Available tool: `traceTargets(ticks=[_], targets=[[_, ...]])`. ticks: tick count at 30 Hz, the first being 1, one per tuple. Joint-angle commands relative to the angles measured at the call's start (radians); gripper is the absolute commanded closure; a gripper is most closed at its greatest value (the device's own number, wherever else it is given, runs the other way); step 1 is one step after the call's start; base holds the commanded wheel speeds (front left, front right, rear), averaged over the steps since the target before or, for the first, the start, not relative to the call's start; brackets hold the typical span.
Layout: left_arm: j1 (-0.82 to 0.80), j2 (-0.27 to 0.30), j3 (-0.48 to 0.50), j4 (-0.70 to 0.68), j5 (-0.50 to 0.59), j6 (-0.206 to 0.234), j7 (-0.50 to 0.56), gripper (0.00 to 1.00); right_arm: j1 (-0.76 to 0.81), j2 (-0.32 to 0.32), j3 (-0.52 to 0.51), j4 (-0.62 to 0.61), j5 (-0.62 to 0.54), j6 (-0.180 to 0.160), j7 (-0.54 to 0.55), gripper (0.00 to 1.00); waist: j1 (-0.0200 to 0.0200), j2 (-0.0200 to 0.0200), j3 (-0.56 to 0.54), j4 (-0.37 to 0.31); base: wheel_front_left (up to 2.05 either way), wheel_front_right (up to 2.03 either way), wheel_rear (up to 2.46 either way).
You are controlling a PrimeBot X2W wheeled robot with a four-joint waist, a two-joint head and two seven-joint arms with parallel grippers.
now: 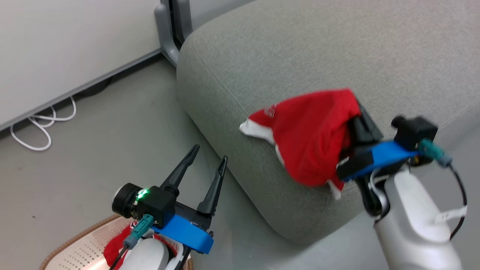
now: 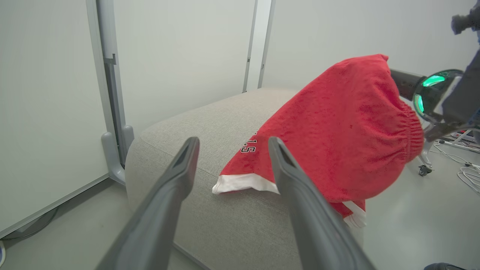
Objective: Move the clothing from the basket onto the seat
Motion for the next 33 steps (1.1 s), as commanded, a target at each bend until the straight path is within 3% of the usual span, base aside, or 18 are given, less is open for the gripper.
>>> traceTargets(ticks=[1,10,16,25,33], targets=[[-0.02,0.02,0.003,-0.02,0.013,-0.001,-0.004,0.0,-0.071,0.0,-0.021,0.016,-0.003,0.001,0.009,1.0,0.0,0.0,0.051,0.006,0.0,0.0,0.0],[-0.065,0.09,0.0,-0.112,0.056,-0.001,-0.004,0.0,-0.36,-0.003,-0.258,0.084,-0.04,0.001,0.047,1.0,0.0,0.0,0.236,0.041,0.0,0.0,0.0],[-0.106,0.133,-0.017,-0.176,0.091,-0.001,-0.004,0.0,-0.505,-0.058,-0.464,0.102,-0.067,0.001,0.044,1.0,0.0,0.0,0.349,0.085,0.0,0.0,0.0],[-0.166,0.168,-0.013,-0.266,0.125,0.008,0.014,0.0,-0.572,-0.141,-0.637,0.148,-0.128,0.001,0.025,1.0,0.0,0.0,0.474,0.158,0.0,0.0,0.0],[-0.174,0.194,0.003,-0.329,0.138,0.03,0.015,0.0,-0.521,-0.152,-0.754,0.248,-0.197,0.001,0.009,1.0,0.0,0.0,0.538,0.191,0.0,0.0,0.0]])
